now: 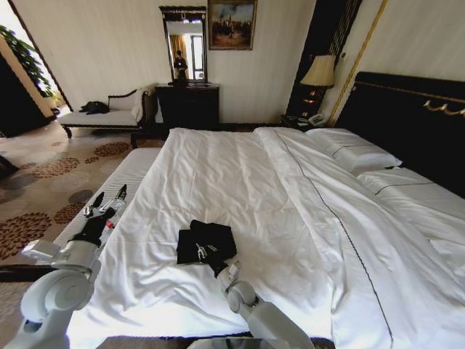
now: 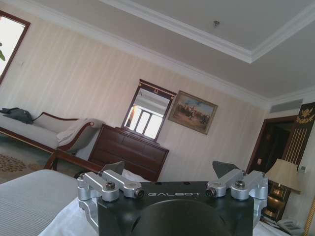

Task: Fold the clothes on the bed.

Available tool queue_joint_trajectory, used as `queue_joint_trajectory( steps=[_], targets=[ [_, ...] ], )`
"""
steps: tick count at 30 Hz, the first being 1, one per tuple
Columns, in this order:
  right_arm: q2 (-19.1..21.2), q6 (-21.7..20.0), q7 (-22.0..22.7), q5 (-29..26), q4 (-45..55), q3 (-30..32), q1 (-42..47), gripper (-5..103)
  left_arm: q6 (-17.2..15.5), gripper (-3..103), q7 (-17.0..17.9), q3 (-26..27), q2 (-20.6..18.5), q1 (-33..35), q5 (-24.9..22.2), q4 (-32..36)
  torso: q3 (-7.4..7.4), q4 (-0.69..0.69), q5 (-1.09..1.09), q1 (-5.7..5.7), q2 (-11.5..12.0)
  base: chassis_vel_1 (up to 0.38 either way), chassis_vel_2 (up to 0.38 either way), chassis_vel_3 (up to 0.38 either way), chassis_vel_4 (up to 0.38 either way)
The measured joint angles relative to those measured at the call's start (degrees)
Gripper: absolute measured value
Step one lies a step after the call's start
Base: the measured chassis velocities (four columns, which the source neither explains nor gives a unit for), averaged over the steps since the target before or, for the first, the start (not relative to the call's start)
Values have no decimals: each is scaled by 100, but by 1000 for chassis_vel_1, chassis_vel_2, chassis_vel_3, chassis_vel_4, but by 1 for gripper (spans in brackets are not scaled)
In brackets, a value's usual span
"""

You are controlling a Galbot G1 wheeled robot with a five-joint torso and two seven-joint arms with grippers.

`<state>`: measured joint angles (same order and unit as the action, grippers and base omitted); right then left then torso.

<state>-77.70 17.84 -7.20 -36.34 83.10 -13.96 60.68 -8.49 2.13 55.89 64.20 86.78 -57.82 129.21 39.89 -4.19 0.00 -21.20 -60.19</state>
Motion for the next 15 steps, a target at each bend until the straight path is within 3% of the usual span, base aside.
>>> queue_joint_trajectory(
  steps=[4, 7, 9, 11, 14, 15],
  targets=[
    [-19, 28, 61, 92, -59, -6, 18, 2, 1, 100, 0, 6, 8, 8, -1, 8, 0, 0, 0, 0, 0, 0, 0, 0, 0],
    [-19, 100, -1, 97, -51, -5, 45, 7, 2, 100, 0, 9, 10, 12, -1, 5, 0, 0, 0, 0, 0, 0, 0, 0, 0],
    [-17, 284, -205, 94, 53, -13, 99, 23, 2, 100, 0, 4, 18, 14, -1, -9, 0, 0, 0, 0, 0, 0, 0, 0, 0],
    [-15, 336, -259, 94, 93, -19, 115, 23, 2, 100, 0, -3, 21, 14, -1, -10, 0, 0, 0, 0, 0, 0, 0, 0, 0],
    [-1, 519, -387, 81, 248, -26, 181, 39, 2, 100, 1, -35, 40, 9, 5, -13, -1, 0, 0, 0, 0, 0, 0, 0, 0],
    [7, 567, -428, 52, 300, -24, 203, 39, 2, 100, 1, -36, 42, 9, 9, -16, -1, 0, -1, 0, 0, 0, 0, 0, 0]
  ],
)
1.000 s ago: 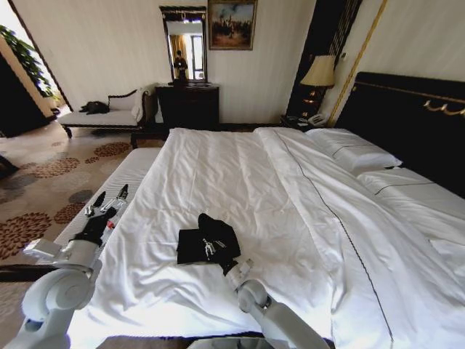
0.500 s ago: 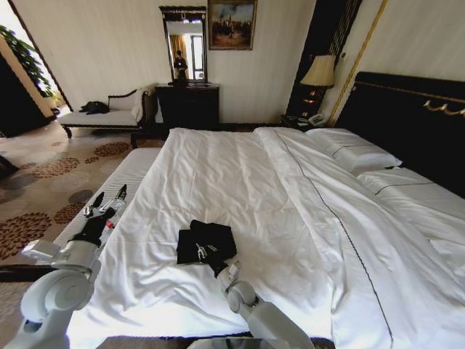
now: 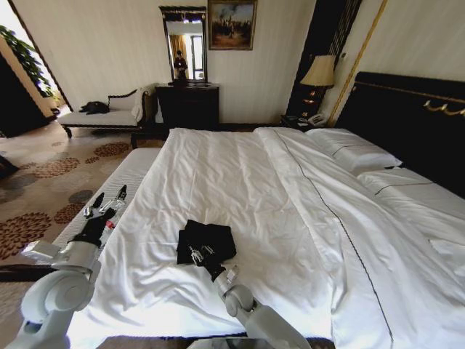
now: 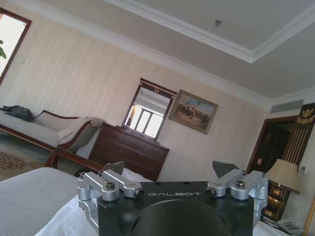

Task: Fold the clothes on the bed.

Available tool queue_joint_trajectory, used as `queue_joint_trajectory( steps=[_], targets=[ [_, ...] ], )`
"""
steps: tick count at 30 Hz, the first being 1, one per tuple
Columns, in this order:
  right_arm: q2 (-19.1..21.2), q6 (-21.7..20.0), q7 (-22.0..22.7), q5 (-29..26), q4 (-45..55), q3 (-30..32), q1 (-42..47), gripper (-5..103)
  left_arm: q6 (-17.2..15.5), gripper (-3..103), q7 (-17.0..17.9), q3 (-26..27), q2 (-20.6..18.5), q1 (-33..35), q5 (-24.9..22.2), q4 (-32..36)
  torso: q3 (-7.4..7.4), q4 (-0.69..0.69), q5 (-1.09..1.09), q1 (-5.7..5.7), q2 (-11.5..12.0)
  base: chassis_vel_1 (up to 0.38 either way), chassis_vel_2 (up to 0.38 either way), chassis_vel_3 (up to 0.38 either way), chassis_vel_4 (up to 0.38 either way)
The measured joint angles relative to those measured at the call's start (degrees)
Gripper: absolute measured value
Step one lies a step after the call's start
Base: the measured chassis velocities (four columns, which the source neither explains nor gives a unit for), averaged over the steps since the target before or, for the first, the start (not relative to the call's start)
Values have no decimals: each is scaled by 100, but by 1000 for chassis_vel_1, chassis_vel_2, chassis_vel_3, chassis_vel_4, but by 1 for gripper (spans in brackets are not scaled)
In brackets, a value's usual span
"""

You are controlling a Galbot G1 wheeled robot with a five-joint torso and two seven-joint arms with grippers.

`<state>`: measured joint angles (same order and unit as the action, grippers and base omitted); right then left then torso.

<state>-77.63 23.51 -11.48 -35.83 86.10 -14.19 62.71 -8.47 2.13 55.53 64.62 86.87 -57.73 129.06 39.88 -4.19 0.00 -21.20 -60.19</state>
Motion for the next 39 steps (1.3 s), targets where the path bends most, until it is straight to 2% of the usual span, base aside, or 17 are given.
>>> queue_joint_trajectory(
  steps=[1, 2, 3, 5, 7, 8, 10, 12, 13, 15, 20, 27, 31, 37, 39],
  targets=[
    [0, 0, 0, 0, 0, 0, 0, 39, 0, 100, 0, 0, 0, 0, 0, 0, 0, 0, 0, 0, 0, 0, 0, 0, 0],
    [12, 61, -100, -91, 102, 22, 36, 51, 0, 100, 1, 0, 1, 0, 3, -5, 0, 0, 0, 0, 0, 0, 0, 0, 0],
    [20, 104, -200, -207, 220, 65, 71, 51, 0, 100, 1, 10, 1, 3, 4, -12, 0, 0, 0, 0, 0, 0, 0, 0, 0],
    [27, 137, -318, -398, 385, 146, 102, 61, 0, 100, 1, 31, -2, 7, 4, -23, 0, 0, 0, 0, 0, 0, 0, 0, 0],
    [31, 139, -350, -486, 453, 193, 104, 61, 0, 100, 1, 39, -5, 9, 3, -27, 0, 0, 0, 0, 0, 0, 0, 0, 0],
    [34, 94, -355, -590, 514, 275, 90, 67, 0, 100, 1, 50, -8, 12, 3, -30, 0, 0, 0, 0, 0, 0, 0, 0, 0],
    [34, -35, -260, -698, 502, 357, 30, 78, 0, 100, 2, 51, -6, 19, 3, -28, 0, 0, 0, 0, 0, 0, 0, 0, 0],
    [33, -283, 14, -1119, 297, 388, -178, 88, 0, 100, 2, 49, 10, 32, 2, 27, 0, 0, 0, 0, 0, 0, 0, 0, 0],
    [33, -283, 14, -1119, 297, 388, -178, 88, 0, 100, 2, 49, 10, 32, 2, 27, 0, 0, 0, 0, 0, 0, 0, 0, 0],
    [-18, -445, 228, -1374, 27, 277, -418, 98, 0, 100, 3, 72, 11, 52, 2, 62, 1, -1, 0, 0, 1, 0, 0, 0, 0],
    [-293, -590, 516, -1414, -580, 37, -881, 100, 0, 100, 7, 279, -30, 127, -47, 102, 1, 1, 0, 0, 1, 0, 0, 0, 0],
    [-618, -616, 546, -1383, -977, -353, -1103, 100, 0, 100, 16, 467, -64, 174, -117, 94, 1, 0, 1, 0, 1, 0, 0, 0, 0],
    [-938, -611, 547, -1350, -1090, -628, -1132, 100, -4, 100, 30, 460, -59, 166, -115, 40, 1, 1, 1, 0, 1, 0, 0, 0, 0],
    [-894, -388, 507, -1308, -777, -765, -1013, 100, -6, 100, 33, 359, 5, 178, -41, 14, 1, 0, 0, 0, 1, 0, 0, 0, 0],
    [-664, -178, 179, -1381, -340, -591, -895, 100, -6, 100, 32, 358, 31, 206, -23, 8, 1, 1, 0, 0, 1, 0, 0, 0, 0]
  ],
)
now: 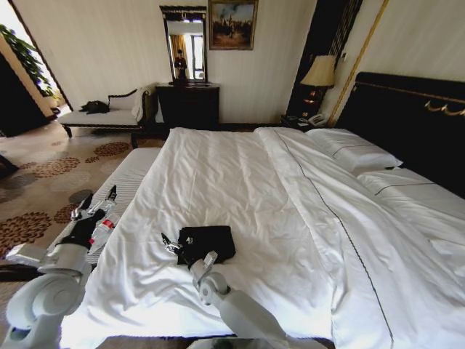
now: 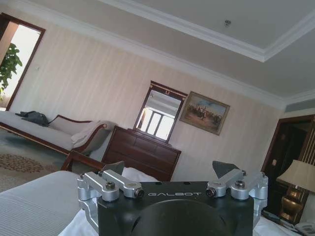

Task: Fold the clothes on the bed.

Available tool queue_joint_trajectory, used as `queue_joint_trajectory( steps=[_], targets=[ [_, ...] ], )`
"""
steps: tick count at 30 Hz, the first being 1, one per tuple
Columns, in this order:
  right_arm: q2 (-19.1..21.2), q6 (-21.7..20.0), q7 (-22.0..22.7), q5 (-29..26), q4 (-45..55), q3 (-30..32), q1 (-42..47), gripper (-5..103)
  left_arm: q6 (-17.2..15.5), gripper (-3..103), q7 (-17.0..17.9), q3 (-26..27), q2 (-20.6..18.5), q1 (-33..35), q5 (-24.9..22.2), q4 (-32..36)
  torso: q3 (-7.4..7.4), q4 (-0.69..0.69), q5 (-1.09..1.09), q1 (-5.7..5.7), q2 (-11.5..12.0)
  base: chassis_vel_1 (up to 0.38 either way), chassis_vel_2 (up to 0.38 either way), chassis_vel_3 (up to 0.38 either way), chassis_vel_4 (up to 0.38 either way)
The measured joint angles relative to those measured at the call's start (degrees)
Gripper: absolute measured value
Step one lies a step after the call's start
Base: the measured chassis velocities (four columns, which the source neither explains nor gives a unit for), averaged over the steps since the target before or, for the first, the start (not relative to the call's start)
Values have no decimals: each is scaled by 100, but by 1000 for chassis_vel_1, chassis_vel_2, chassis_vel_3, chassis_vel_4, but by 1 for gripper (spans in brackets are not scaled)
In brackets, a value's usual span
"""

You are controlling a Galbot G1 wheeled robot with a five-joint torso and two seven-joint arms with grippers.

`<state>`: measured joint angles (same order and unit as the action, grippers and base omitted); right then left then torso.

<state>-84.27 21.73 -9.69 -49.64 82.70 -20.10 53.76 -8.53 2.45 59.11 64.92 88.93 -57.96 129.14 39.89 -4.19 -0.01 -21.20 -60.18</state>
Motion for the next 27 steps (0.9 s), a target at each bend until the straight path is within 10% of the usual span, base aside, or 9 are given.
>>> queue_joint_trajectory(
  steps=[4, 9, 11, 16, 27],
  targets=[
    [534, 20, -53, -177, 890, 561, 176, 100, 6, 100, -9, 23, 5, 54, 9, -26, 0, -1, 0, 0, 0, 0, 0, 0, 0],
    [1535, -740, 1828, 620, 1914, 1744, 590, 100, 62, 100, -86, -113, 22, 181, 358, -129, -1, -1, -2, 0, 0, 0, 0, 0, 0],
    [2103, -791, 2605, 1295, 2315, 2493, 1028, 100, 465, 100, -152, -367, 120, 346, 1185, -281, -1, -4, -2, -1, 0, 0, 0, 0, 0],
    [2436, -882, 2796, 1981, 3106, 3962, 2002, 100, 1611, 100, -714, -761, 412, 688, 2495, -502, -1, 0, -4, 0, -1, 0, 0, 0, 0],
    [2549, -1577, 3654, 3214, 4792, 5529, 3868, 100, 1659, 100, -636, -1364, 630, 1058, 2808, 172, -1, -1, -2, 1, -2, 0, 0, 0, 0]
  ],
)
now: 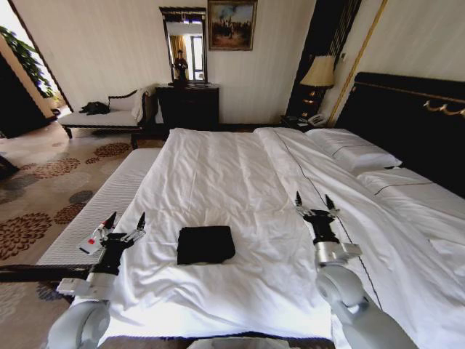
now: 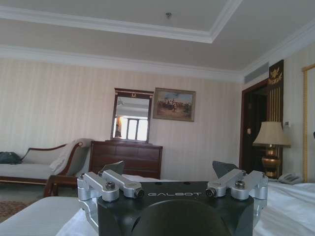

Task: Fold the clothes on the bed.

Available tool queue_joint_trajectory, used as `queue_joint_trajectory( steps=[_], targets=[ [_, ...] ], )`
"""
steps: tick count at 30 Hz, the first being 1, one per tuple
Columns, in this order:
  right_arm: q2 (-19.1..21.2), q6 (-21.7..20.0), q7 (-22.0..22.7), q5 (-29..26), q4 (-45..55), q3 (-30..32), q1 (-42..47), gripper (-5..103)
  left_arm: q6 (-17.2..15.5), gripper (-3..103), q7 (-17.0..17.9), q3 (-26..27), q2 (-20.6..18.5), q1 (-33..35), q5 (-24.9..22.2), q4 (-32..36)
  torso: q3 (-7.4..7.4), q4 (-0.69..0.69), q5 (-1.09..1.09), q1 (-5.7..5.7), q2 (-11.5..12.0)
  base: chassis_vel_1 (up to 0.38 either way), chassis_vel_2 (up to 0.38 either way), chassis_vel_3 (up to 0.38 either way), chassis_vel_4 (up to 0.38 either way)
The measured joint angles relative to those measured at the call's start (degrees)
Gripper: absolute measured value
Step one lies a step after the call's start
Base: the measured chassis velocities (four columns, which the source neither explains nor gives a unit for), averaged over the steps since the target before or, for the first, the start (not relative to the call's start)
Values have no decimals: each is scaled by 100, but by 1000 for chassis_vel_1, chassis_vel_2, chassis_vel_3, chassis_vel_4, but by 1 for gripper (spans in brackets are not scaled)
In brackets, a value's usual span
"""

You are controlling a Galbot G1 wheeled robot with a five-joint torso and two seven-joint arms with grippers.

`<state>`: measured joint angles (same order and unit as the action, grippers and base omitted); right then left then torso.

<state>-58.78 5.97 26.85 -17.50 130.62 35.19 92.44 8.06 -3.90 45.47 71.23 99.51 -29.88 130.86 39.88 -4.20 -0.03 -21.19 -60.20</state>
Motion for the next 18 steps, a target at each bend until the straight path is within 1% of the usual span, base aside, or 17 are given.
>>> queue_joint_trajectory(
  steps=[1, 2, 3, 18],
  targets=[
    [-18, -113, 102, 98, 189, 70, 255, 100, -68, 100, 72, -121, 15, 30, 56, 88, 0, 0, 1, 0, 0, 0, 0, 0, 0],
    [-77, -315, 219, 155, 509, 103, 655, 100, -249, 100, 142, -318, 53, 130, 126, 263, 0, 0, 2, 1, 0, 0, 0, 0, 0],
    [-84, -331, 224, 155, 525, 103, 676, 100, -271, 100, 150, -329, 55, 137, 127, 275, 0, 1, 2, 1, 0, 0, 0, 0, 0],
    [-99, -329, 206, 122, 486, 49, 633, 100, -294, 100, 159, -319, 52, 129, 106, 276, 1, 1, 3, 0, 1, 0, 0, 0, 0]
  ],
)
